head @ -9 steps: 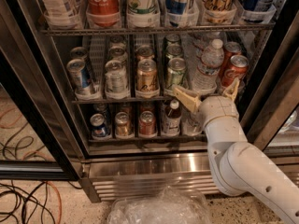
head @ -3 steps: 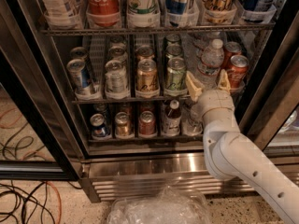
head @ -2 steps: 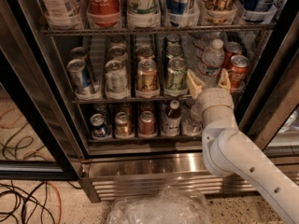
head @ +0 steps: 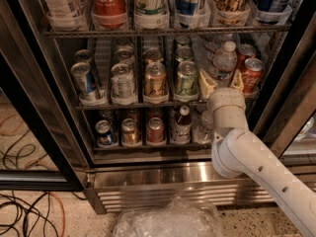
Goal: Pick water bottle from middle shelf of fridge
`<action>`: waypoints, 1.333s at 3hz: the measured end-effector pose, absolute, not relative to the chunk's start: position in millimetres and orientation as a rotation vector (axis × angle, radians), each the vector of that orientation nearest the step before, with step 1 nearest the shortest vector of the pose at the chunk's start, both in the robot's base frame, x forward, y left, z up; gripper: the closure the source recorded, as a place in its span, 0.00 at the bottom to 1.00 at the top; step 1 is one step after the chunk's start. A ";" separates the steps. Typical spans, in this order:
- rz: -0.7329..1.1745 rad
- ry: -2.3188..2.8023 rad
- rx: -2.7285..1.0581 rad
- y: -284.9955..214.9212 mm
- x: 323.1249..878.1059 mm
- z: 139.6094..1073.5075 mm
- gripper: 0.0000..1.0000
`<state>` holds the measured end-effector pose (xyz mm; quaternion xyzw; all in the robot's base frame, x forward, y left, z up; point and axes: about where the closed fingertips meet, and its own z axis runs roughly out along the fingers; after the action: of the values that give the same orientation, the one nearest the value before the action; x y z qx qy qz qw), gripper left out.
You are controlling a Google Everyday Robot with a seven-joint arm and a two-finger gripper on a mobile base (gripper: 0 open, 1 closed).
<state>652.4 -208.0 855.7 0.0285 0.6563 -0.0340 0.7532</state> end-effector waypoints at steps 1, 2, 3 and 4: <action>-0.084 1.432 0.060 -208.8 659.0 854.9 0.29; -0.091 1.427 0.053 -207.8 663.4 854.2 0.48; -0.091 1.426 0.052 -207.7 663.7 854.2 0.71; -0.091 1.426 0.052 -207.7 663.7 854.2 0.94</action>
Offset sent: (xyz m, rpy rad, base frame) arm 0.0154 0.0007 -0.0034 -0.0286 -0.0096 -0.0073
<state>663.7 -207.7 854.2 0.0241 0.6539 -0.0419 0.7551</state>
